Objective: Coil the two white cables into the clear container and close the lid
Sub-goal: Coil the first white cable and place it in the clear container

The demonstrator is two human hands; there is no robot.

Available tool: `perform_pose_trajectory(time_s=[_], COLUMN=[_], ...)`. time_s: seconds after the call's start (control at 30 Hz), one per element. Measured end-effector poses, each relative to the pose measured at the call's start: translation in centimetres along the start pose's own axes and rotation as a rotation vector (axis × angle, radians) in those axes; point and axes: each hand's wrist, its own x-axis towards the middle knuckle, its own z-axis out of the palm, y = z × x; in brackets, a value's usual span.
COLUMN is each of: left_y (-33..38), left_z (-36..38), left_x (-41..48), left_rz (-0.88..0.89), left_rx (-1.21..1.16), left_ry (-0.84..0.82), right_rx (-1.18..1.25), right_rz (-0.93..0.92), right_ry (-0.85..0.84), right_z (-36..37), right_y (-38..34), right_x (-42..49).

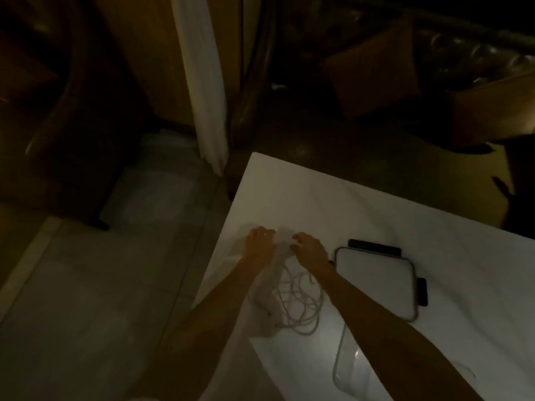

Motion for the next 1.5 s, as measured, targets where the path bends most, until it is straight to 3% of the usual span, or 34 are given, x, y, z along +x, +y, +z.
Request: perform_pose_trajectory(time_s=[0.13,0.2,0.27,0.4,0.57,0.63,0.7,0.83,0.93,1.0,1.1,1.2,1.27,1.33,1.5], left_y=[-1.2,-2.0,-2.5,-2.1,2.0,4.4,6.7,11.6,15.9,19.5,25.0,29.0,30.3,30.8,31.8], left_z=[2.8,3.8,3.5,0.2,-9.3,-13.3,-16.7,-21.7,-25.3,-28.1,-32.1,-34.7,-35.1,-34.3,-27.7], left_x=[1.0,1.1,0.8,-2.7,-10.9,-14.7,-18.6,-27.0,-32.6,-35.5,-38.2,-38.7,-38.1,-37.3,-37.1], left_rz=[0.066,0.107,0.172,0.235,0.225,0.308,0.423,0.739,1.034,1.183,1.283,1.281,1.238,1.177,1.161], left_rx=[0.228,0.316,0.258,-0.350,-1.113,-1.281,-1.303,-1.078,-1.042,-1.045,-1.081,-0.932,-0.809,-0.674,-0.515], left_ry=[0.063,0.080,0.025,-0.154,-0.587,-0.719,-0.771,-0.676,-0.625,-0.532,-0.214,0.252,0.409,0.437,0.203], right_rx=[-0.165,-0.132,-0.011,0.342,0.357,0.353,0.375,0.476,0.623,0.789,0.946,0.810,0.686,0.534,0.153], right_rz=[0.054,0.029,-0.018,-0.096,-0.309,-0.418,-0.537,-0.748,-1.003,-1.062,-1.040,-1.025,-0.980,-0.953,-0.979], right_ry=[-0.055,-0.053,-0.069,-0.142,-0.167,-0.112,-0.035,0.040,0.064,0.098,0.144,0.154,0.188,0.317,0.940], right_z=[2.7,3.2,2.8,-1.2,-9.7,-13.3,-16.9,-24.7,-29.4,-30.5,-29.0,-26.6,-26.0,-27.1,-35.6], right_y=[0.1,0.4,0.6,0.6,-1.5,-3.5,-5.8,-10.6,-13.2,-14.6,-14.7,-11.8,-9.0,-6.6,-3.9], right_x=[1.4,1.0,0.0,-3.9,-11.8,-15.3,-18.9,-27.2,-31.9,-34.6,-36.7,-38.7,-40.6,-43.2,-50.2])
